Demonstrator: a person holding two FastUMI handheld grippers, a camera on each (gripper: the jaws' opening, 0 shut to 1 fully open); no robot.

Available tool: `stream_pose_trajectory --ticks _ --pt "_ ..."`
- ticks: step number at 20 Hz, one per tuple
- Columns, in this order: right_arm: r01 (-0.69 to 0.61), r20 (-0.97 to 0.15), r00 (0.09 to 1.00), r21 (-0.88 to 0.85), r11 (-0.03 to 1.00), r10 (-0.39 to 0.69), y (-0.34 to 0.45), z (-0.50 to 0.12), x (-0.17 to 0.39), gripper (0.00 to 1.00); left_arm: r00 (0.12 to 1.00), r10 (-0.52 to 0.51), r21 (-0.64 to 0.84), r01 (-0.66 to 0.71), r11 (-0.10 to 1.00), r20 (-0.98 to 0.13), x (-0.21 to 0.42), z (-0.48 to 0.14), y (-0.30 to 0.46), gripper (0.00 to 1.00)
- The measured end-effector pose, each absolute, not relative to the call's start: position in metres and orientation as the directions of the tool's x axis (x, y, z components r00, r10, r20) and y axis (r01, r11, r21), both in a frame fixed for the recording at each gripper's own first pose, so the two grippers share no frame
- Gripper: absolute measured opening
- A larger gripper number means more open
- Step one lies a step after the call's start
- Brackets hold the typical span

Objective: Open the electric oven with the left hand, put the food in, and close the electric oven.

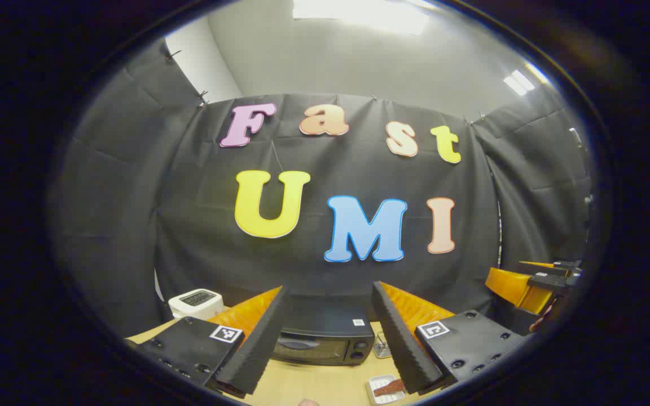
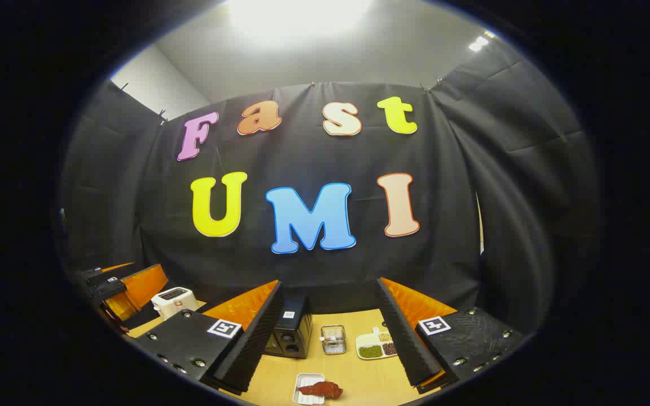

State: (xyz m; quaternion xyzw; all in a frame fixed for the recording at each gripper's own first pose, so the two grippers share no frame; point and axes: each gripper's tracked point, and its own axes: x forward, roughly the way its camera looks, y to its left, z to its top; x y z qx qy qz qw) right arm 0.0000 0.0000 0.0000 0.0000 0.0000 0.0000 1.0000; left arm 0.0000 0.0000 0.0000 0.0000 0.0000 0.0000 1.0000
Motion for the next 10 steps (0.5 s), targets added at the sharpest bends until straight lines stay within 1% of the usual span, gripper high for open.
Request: stream_pose_trajectory --ticks 3,6,10 --pt "-0.036 -0.019 0.999 0.015 0.999 0.037 0.004 -0.007 0.006 0.98 1.000 0.002 0.021 -0.002 1.000 -0.014 0.002 -0.002 -0.009 1.00" --pt "-0.065 -0.016 0.998 0.031 0.997 0.066 0.003 -0.010 0.010 0.98 1.000 0.025 0.047 -0.025 0.999 0.006 0.002 0.004 -0.010 1.00" --pt "-0.073 -0.029 0.997 0.034 0.997 0.074 0.002 -0.018 0.012 0.98 0.999 0.048 0.022 -0.048 0.999 -0.010 0.000 -0.006 -0.006 1.00"
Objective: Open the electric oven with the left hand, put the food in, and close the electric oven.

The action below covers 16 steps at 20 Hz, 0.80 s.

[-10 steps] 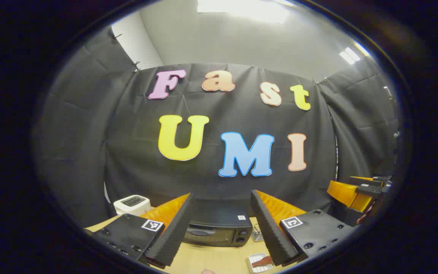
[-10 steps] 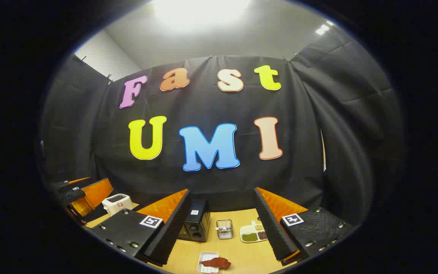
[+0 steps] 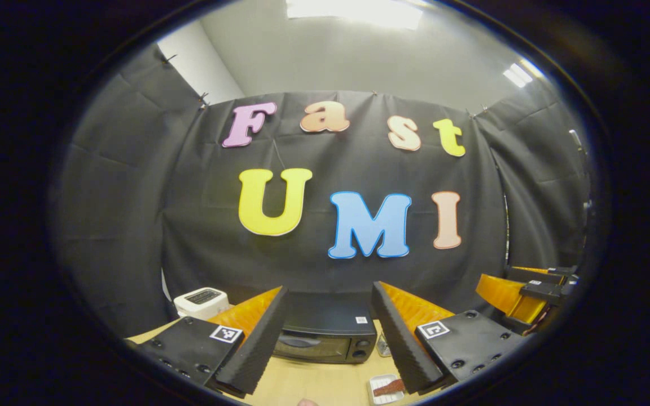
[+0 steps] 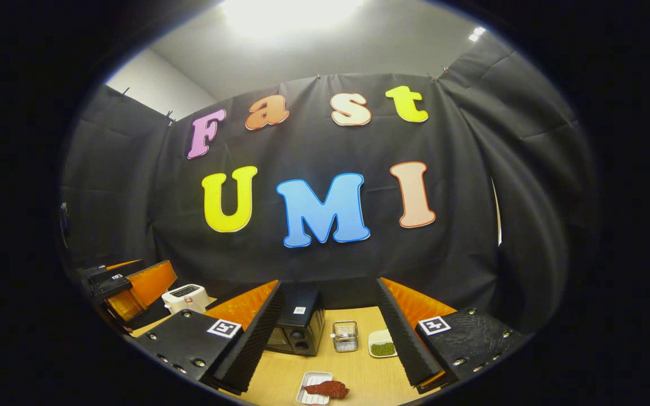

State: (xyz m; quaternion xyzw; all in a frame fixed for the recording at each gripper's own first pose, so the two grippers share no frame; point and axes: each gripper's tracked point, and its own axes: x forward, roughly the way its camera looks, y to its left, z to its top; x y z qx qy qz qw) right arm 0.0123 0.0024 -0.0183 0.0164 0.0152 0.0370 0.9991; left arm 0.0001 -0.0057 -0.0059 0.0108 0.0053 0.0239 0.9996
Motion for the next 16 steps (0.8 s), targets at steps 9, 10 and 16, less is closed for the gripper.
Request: stream_pose_trajectory --ticks 9,10,16 --pt "0.040 -0.030 0.999 0.029 0.999 -0.039 0.017 -0.017 0.017 0.98 0.999 -0.008 0.008 0.009 1.000 -0.039 0.031 -0.023 0.034 1.00" --pt "0.047 -0.023 0.999 0.023 0.999 -0.047 0.018 -0.017 0.016 0.98 0.999 -0.011 0.009 0.011 1.000 -0.052 0.037 -0.033 0.038 1.00" --pt "0.075 -0.032 0.997 -0.002 0.997 -0.075 0.024 -0.026 0.008 0.98 0.978 -0.051 -0.023 0.047 0.999 -0.203 0.069 -0.106 0.045 1.00"
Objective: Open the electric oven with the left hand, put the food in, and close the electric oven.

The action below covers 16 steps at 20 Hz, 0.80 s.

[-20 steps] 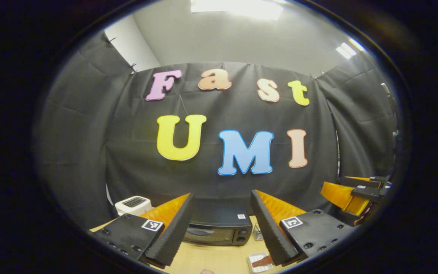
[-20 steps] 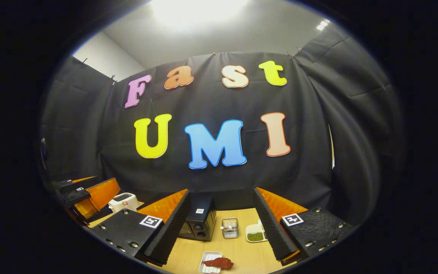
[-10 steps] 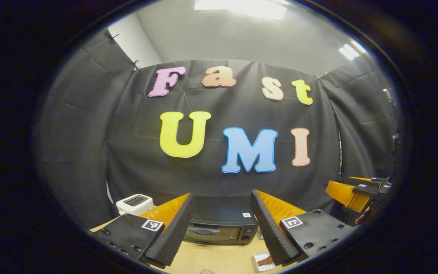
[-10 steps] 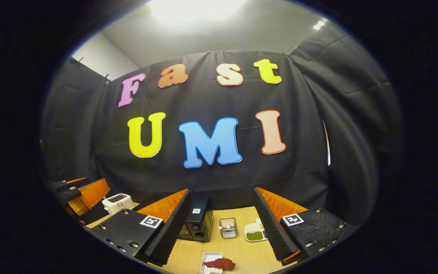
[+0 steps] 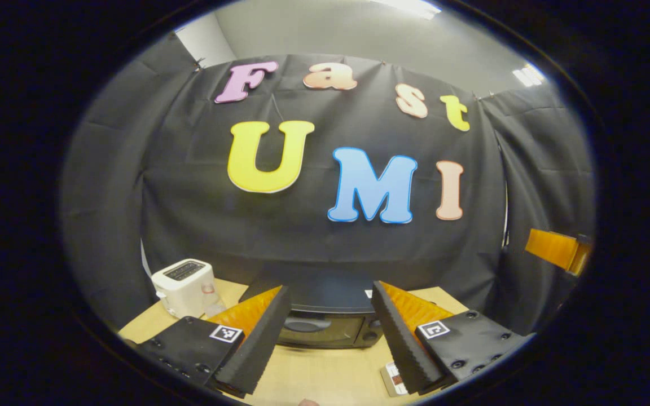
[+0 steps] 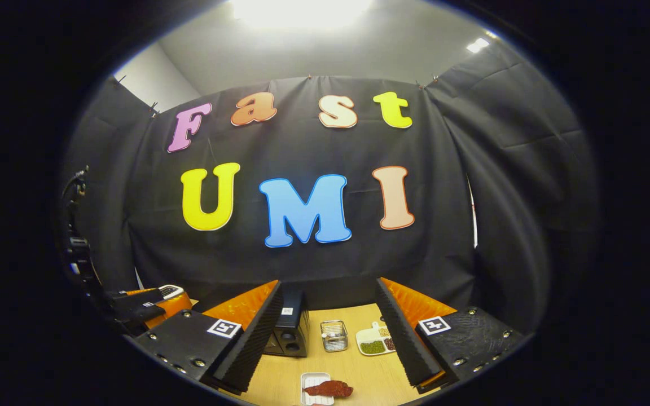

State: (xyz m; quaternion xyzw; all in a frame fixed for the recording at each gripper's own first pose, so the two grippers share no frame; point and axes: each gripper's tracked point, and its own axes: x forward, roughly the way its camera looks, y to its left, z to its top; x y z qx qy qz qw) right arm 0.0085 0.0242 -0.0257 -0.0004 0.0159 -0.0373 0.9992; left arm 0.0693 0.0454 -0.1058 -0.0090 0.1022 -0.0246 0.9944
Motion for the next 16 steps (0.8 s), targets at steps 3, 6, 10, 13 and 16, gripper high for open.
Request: stream_pose_trajectory --ticks 3,6,10,13,16 --pt "0.085 -0.040 0.996 -0.019 0.996 -0.086 0.021 -0.029 0.009 0.98 0.965 -0.053 0.011 0.058 0.998 -0.255 0.094 -0.136 0.053 0.99" --pt "0.095 -0.055 0.994 -0.025 0.995 -0.096 0.015 -0.034 0.012 0.98 0.962 -0.029 0.074 0.051 0.996 -0.273 0.129 -0.161 0.066 1.00" --pt "0.110 -0.074 0.991 -0.046 0.993 -0.114 0.008 -0.041 0.015 0.98 0.931 -0.040 0.086 0.077 0.993 -0.362 0.168 -0.212 0.065 0.97" --pt "0.137 -0.098 0.985 -0.041 0.990 -0.141 0.002 -0.048 0.016 0.98 0.898 -0.043 0.044 0.069 0.997 -0.437 0.187 -0.246 0.069 0.97" --pt "0.170 -0.118 0.978 -0.036 0.985 -0.173 -0.004 -0.053 0.016 0.98 0.884 -0.029 0.056 0.063 0.996 -0.467 0.205 -0.264 0.078 1.00"
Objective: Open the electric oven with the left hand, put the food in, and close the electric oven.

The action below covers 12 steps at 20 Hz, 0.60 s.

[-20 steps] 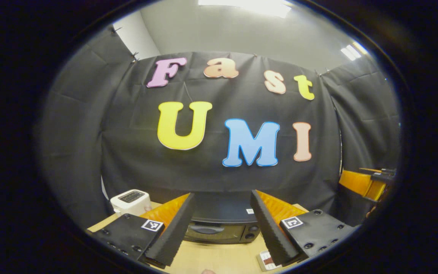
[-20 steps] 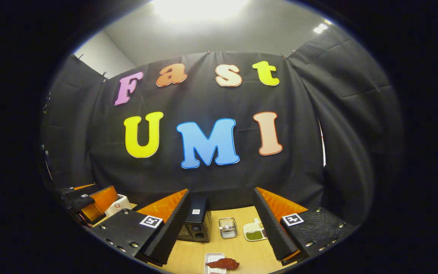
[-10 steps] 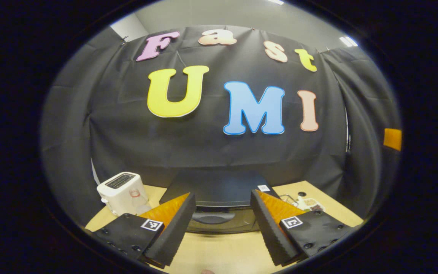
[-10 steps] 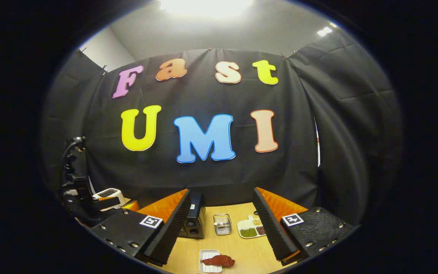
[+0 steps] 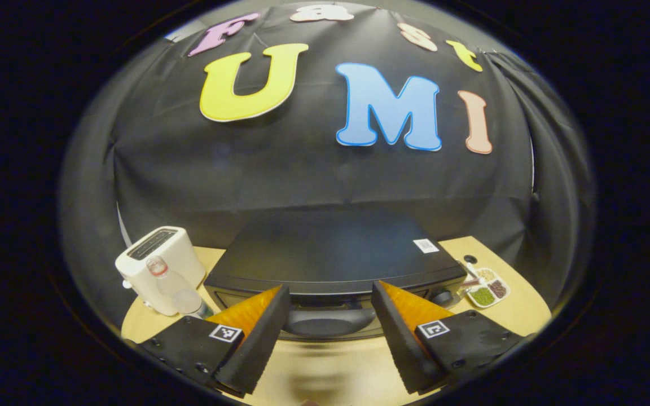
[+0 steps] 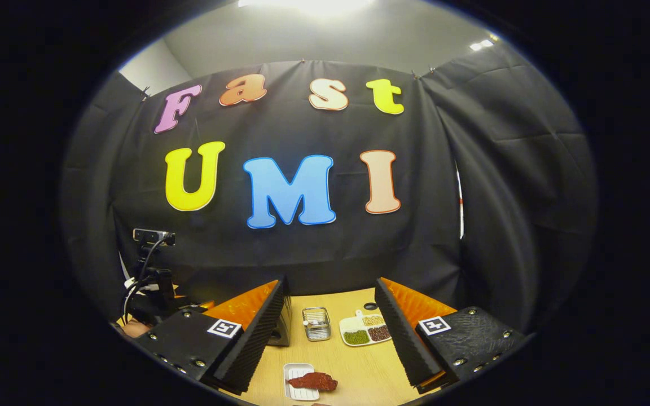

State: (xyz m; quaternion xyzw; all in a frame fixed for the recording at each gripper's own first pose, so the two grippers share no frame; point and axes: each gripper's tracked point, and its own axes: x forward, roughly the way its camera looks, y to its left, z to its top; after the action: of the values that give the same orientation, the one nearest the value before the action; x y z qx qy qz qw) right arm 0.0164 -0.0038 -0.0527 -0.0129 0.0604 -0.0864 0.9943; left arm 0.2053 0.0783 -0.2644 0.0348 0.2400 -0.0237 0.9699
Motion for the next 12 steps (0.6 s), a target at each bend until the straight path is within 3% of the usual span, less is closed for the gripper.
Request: stream_pose_trajectory --ticks 6,12 --pt "0.203 -0.132 0.969 -0.056 0.978 -0.208 -0.006 -0.056 0.019 0.98 0.863 -0.010 0.069 0.052 0.996 -0.505 0.215 -0.284 0.088 0.98" --pt "0.165 -0.137 0.976 -0.058 0.985 -0.172 0.013 -0.057 0.024 0.98 0.856 0.002 0.092 0.053 0.994 -0.517 0.210 -0.288 0.089 0.97"
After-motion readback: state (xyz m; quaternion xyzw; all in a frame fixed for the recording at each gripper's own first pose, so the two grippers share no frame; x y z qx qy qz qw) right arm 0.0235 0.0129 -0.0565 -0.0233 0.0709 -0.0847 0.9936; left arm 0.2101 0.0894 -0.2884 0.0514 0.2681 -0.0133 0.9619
